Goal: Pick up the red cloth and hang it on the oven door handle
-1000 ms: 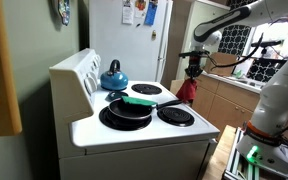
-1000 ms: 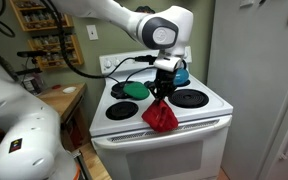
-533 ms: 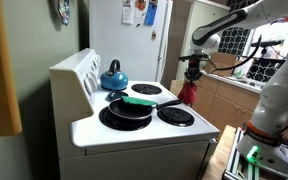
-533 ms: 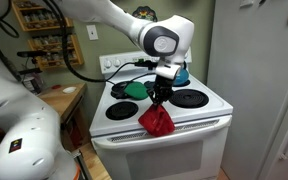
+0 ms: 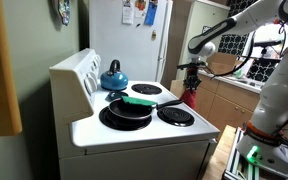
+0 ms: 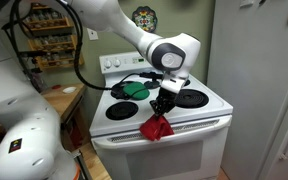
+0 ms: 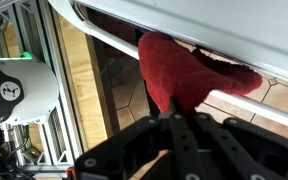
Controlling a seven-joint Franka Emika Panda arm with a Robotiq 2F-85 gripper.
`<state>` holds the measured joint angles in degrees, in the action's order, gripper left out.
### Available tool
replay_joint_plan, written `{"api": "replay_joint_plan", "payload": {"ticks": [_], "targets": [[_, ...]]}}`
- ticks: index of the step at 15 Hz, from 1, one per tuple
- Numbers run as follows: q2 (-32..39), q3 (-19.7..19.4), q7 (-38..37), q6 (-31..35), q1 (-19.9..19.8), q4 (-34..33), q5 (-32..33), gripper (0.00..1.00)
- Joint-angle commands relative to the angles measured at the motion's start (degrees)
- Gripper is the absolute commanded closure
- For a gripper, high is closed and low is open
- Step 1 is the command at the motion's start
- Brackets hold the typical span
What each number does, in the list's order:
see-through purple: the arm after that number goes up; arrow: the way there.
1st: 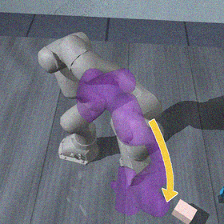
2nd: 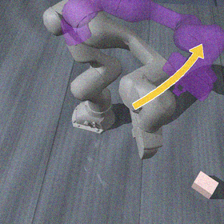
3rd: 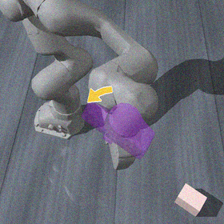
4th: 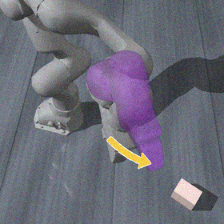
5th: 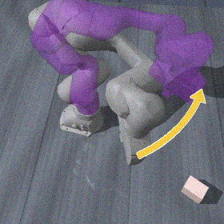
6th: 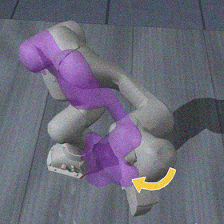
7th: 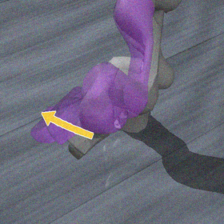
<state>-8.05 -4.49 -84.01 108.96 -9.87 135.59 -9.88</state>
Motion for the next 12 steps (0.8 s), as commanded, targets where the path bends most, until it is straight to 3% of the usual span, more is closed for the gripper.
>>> {"api": "replay_joint_plan", "payload": {"ticks": [1, 8, 12], "targets": [[2.72, -1.17, -2.59, 0.67, -0.61, -0.10, 2.85, 0.99], [6.66, -2.59, -14.64, 4.03, -0.98, -0.38, 11.77, 0.99], [8.93, -2.83, -18.76, 5.47, -0.37, -0.61, 10.17, 0.99]]}}
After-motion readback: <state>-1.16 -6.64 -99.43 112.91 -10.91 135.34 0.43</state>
